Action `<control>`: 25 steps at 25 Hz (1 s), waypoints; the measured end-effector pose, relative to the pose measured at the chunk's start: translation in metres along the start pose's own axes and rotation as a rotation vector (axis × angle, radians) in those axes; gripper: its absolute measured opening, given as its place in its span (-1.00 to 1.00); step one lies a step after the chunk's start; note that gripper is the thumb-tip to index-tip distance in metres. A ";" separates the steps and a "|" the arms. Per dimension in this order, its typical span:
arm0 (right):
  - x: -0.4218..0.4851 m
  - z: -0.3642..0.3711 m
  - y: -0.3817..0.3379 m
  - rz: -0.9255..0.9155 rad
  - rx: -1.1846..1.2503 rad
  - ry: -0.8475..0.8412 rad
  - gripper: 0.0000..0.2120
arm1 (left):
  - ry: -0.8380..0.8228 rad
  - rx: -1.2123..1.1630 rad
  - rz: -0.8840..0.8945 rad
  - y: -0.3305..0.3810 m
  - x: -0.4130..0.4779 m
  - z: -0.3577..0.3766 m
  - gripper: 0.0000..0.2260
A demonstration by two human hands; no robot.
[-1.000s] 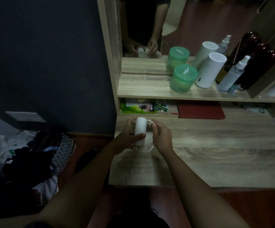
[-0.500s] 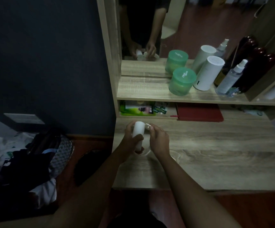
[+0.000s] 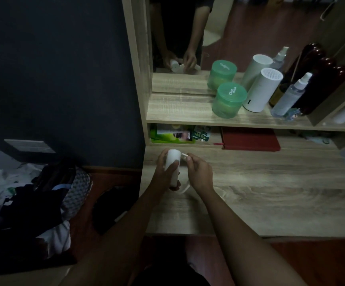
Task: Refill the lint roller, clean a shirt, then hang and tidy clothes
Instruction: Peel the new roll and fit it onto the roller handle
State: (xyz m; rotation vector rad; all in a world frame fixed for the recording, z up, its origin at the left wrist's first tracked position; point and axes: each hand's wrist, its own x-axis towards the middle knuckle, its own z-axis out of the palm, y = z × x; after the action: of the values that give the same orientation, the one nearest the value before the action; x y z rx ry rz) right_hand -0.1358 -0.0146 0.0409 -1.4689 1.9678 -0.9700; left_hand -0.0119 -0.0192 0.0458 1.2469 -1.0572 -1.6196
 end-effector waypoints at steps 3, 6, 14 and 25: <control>0.002 -0.002 0.001 0.046 0.059 -0.032 -0.69 | -0.047 -0.090 -0.163 0.004 -0.001 -0.001 -0.63; 0.003 -0.003 0.002 0.061 0.088 -0.048 -0.70 | -0.070 -0.152 -0.306 0.008 0.000 -0.004 -0.60; 0.002 -0.008 -0.002 0.008 0.075 -0.023 -0.74 | -0.042 -0.217 -0.425 0.010 0.002 -0.004 -0.55; 0.000 -0.014 -0.008 -0.043 0.044 0.003 -0.74 | -0.148 -0.118 -0.310 0.012 0.000 0.000 -0.64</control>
State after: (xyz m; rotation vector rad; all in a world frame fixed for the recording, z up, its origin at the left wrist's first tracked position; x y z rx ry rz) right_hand -0.1411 -0.0122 0.0557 -1.4918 1.9124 -1.0280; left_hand -0.0103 -0.0230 0.0568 1.2741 -0.8723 -2.0064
